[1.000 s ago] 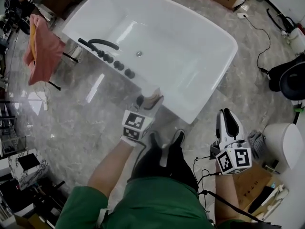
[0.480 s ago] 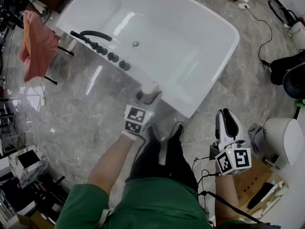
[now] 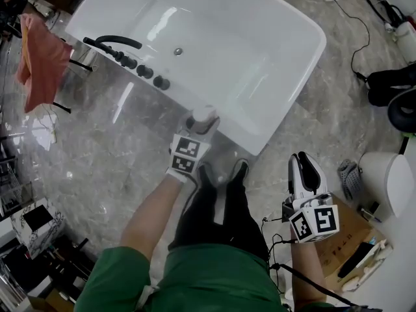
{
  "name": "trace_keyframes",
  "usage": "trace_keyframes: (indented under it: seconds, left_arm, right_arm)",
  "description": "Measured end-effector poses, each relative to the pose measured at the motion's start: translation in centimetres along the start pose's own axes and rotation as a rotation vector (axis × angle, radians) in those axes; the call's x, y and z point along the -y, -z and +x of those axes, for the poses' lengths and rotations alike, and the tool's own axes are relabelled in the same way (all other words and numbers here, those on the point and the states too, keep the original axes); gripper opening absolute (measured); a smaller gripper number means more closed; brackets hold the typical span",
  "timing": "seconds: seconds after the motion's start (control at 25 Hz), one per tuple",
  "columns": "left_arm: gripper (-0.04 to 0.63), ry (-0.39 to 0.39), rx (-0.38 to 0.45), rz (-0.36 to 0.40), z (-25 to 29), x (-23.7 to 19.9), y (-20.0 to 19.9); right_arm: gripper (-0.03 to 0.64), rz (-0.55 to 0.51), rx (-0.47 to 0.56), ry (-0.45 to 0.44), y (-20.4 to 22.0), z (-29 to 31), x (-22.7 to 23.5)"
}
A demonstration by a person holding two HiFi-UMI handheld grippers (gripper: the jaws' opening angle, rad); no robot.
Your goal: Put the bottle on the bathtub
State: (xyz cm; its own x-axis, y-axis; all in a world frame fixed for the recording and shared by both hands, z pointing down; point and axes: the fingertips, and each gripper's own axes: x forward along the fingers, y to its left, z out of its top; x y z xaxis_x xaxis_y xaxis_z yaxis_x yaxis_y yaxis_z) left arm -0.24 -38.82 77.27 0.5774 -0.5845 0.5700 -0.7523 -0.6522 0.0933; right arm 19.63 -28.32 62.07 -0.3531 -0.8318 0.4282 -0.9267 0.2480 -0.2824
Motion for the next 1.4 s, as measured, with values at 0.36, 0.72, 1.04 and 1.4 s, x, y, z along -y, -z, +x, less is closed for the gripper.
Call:
trace_keyframes:
  seconds: [0.36,0.72,1.04,1.4]
  left_arm:
    - [0.212,0.005,-0.032,0.018,2.4,-0.6,1.9]
    - [0.215,0.004,-0.048,0.028,3.2,-0.9,3.1]
    - [0.224,0.025,-0.088,0.085,3.3,0.3,4.3]
    - [0.321,0.008,-0.085,0.067,1.6,0.1,4.3]
  right_arm:
    - [0.074,0.006,-0.024,-0.014,1.3,1.6,-0.4]
    - [0.074,0.003,-0.036,-0.031,1.7,2.6,-1.2]
    - [0.074,0.004,-0.026,-0.046,1.3,2.7,-1.7]
    - [0.074,-0.008,-0.002,-0.052,0.3,2.5,-2.3]
